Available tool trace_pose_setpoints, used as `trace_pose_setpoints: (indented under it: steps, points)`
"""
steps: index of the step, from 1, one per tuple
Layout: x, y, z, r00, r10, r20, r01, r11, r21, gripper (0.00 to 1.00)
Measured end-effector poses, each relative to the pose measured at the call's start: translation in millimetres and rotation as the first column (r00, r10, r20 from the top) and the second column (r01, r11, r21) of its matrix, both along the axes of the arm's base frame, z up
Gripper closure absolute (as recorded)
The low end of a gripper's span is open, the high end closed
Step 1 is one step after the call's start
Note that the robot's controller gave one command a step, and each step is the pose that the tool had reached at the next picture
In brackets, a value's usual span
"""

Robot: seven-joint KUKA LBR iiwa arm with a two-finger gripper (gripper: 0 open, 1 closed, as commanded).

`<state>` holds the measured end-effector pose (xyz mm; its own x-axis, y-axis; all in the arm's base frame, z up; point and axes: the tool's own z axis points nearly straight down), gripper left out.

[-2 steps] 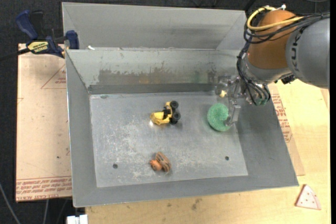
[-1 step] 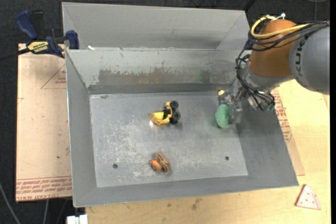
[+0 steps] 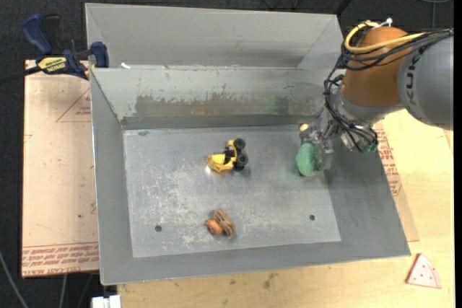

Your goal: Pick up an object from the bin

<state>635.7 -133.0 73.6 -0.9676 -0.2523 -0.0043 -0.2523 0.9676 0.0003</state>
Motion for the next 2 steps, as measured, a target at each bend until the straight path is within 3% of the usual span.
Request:
trace_pose_setpoints:
  steps: [1, 2]
  points:
    - [0.1, 2, 14, 1.0, 0.005, 0.0, -0.005, 1.0, -0.001, 1.0]
    - [17.2, 8, 18, 1.0, 0.024, 0.002, -0.024, 1.0, -0.002, 1.0]
